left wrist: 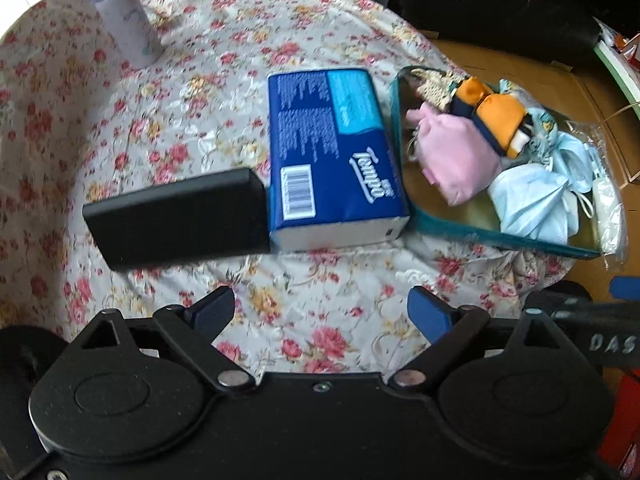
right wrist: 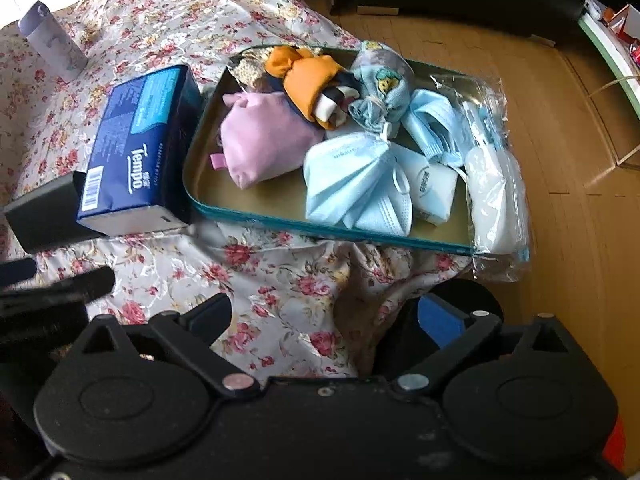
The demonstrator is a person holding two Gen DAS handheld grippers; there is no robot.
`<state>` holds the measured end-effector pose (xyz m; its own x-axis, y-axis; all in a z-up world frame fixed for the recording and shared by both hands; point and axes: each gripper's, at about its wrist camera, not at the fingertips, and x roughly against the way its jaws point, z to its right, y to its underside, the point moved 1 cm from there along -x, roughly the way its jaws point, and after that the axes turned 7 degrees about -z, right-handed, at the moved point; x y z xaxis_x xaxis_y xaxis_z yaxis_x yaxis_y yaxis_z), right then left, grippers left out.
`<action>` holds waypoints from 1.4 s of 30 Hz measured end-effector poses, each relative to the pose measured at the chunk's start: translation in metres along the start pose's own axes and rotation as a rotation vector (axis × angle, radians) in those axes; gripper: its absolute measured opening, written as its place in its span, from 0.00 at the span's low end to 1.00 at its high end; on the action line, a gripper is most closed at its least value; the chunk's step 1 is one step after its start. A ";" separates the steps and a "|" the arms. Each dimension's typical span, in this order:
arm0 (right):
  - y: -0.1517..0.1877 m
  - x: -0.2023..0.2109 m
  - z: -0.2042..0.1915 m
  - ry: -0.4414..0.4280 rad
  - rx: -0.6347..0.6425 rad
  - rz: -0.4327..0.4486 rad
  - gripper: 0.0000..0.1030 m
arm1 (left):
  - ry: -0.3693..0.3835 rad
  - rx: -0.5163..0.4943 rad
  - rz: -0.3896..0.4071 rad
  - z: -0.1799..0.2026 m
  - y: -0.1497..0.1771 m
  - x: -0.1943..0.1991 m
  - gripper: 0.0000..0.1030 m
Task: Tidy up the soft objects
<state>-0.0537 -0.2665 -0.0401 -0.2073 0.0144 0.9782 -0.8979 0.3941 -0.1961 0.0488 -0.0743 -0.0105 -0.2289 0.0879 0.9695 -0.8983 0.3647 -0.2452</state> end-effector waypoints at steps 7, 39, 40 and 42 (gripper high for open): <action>-0.003 0.002 -0.005 -0.015 0.006 0.010 0.99 | -0.011 0.049 -0.041 -0.010 0.008 -0.009 0.88; 0.003 -0.009 -0.007 0.108 -0.009 -0.023 0.99 | -0.046 0.099 -0.089 -0.001 0.026 -0.018 0.88; 0.003 -0.010 -0.006 0.107 -0.010 -0.024 0.99 | -0.050 0.095 -0.090 0.000 0.026 -0.018 0.88; 0.003 -0.011 -0.005 0.098 -0.015 -0.028 0.99 | -0.059 0.085 -0.090 0.003 0.027 -0.018 0.88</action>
<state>-0.0526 -0.2612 -0.0507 -0.1426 0.0928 0.9854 -0.8967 0.4095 -0.1683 0.0276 -0.0689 -0.0344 -0.1649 0.0027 0.9863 -0.9441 0.2891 -0.1587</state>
